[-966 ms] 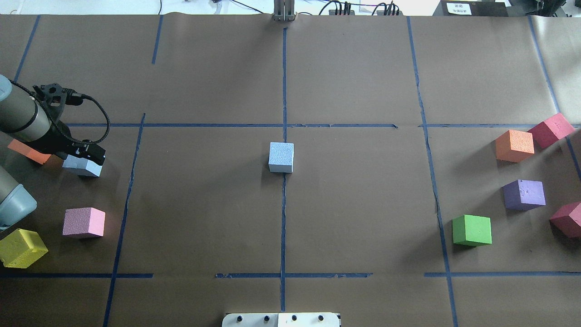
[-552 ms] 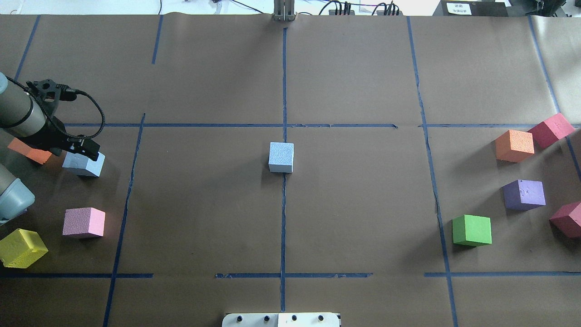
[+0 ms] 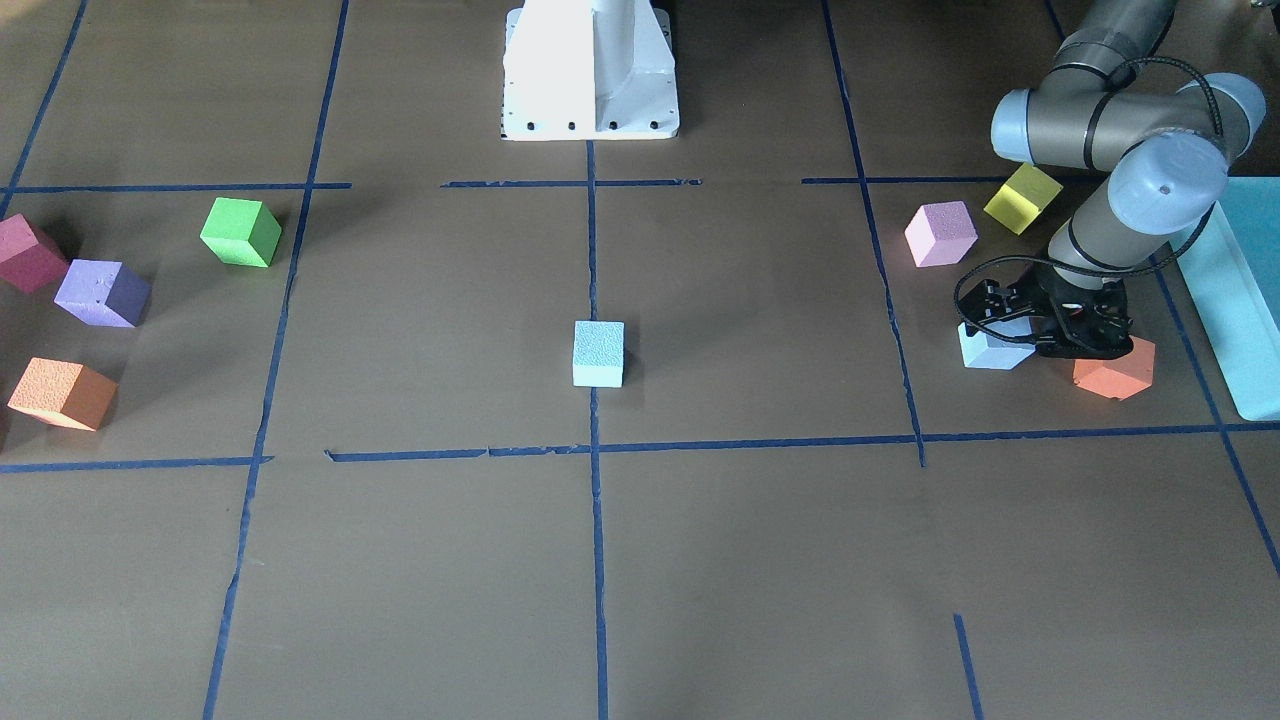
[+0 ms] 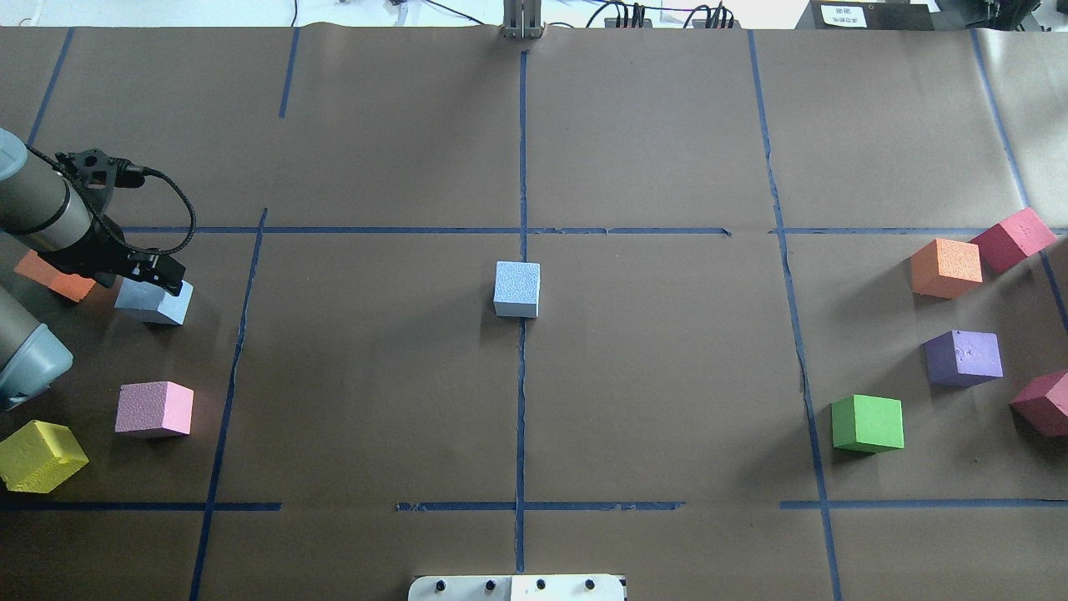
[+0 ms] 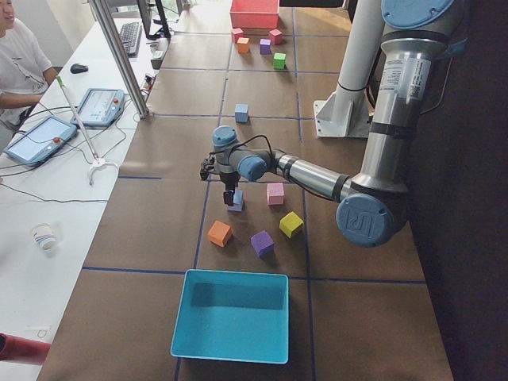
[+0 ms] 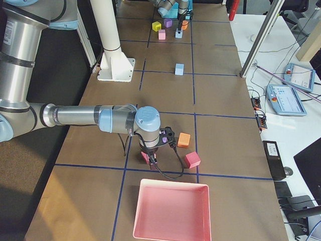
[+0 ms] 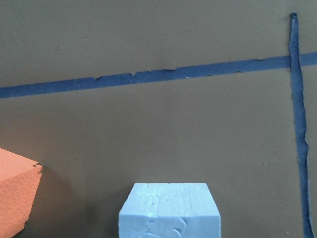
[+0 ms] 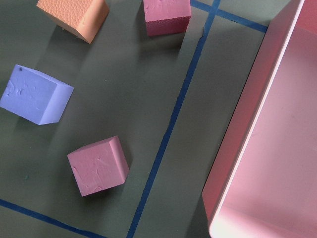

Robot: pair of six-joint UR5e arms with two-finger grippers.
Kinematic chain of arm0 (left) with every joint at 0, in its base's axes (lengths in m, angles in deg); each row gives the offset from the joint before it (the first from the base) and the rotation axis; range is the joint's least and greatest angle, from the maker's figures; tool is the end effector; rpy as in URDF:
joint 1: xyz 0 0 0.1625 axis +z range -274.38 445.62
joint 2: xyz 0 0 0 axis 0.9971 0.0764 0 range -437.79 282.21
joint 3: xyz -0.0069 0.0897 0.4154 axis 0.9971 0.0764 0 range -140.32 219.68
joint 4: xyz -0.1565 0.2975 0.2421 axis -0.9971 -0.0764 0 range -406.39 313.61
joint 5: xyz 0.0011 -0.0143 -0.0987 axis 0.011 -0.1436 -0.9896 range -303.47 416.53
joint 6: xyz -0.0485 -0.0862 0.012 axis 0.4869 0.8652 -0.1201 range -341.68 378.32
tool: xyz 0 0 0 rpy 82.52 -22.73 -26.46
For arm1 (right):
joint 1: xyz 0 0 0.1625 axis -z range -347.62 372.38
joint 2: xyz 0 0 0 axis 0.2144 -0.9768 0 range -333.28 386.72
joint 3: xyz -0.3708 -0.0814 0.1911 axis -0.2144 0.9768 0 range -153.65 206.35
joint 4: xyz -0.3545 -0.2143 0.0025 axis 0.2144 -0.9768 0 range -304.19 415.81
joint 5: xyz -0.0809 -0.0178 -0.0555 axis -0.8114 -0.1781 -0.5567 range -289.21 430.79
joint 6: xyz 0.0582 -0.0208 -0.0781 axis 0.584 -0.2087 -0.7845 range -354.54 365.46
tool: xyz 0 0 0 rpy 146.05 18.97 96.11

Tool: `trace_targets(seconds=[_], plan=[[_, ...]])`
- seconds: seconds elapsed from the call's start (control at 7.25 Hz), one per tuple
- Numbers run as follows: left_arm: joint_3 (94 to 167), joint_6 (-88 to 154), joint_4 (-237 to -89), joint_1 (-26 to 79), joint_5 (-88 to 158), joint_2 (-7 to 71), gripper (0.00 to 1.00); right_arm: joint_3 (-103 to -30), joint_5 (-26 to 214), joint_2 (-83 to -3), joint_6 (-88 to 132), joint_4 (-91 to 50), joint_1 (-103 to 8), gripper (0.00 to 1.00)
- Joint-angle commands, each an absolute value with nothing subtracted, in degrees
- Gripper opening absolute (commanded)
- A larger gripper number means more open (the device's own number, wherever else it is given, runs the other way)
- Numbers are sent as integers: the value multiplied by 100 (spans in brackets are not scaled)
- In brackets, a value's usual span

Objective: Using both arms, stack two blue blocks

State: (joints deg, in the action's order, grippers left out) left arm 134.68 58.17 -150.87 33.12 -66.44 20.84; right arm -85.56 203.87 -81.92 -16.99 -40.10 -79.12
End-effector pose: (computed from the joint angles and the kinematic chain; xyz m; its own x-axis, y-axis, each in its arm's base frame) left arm 0.2856 -0.5021 0.5170 0.7352 0.0998 -0.6705 -0.0857 0.9949 0.0542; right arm 0.0745 -0.3501 0.6201 0.6840 -0.3347 0.6481 0.2543 0.9422 0.2181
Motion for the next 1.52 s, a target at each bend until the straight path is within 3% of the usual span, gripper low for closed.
trace_targets(seconds=[0.0, 0.28, 0.41, 0.55, 0.69, 0.97, 1.24, 1.38], plan=[[13128, 5822, -15107, 3350, -6643, 2275, 99, -8527, 20394, -8192, -1704, -4008, -7912, 100], [12986, 5839, -15386, 3411, -6635, 2276, 93, -8518, 20394, -8192, -1704, -4008, -7912, 100], [12976, 5839, -15397, 3412, -6634, 2259, 73, -8518, 20394, -8192, -1704, -4008, -7912, 100], [12994, 5831, -15388, 3403, -6617, 2232, 31, -8518, 20412, -8200, -1704, -4008, -7912, 100], [13168, 5848, -15379, 3377, -6591, 2241, 11, -8518, 20412, -8200, -1704, -4008, -7912, 100], [14123, 5918, -14464, 3376, -6442, 2459, 8, -8518, 20447, -8200, -1704, -4008, -7912, 100], [14409, 6145, -12373, 3594, -6126, 4306, 8, -8518, 20491, -8200, -1704, -4008, -7912, 100], [14270, 6860, -12156, 3953, -6020, 4968, 8, -8518, 20500, -8200, -1695, -4008, -7912, 100]])
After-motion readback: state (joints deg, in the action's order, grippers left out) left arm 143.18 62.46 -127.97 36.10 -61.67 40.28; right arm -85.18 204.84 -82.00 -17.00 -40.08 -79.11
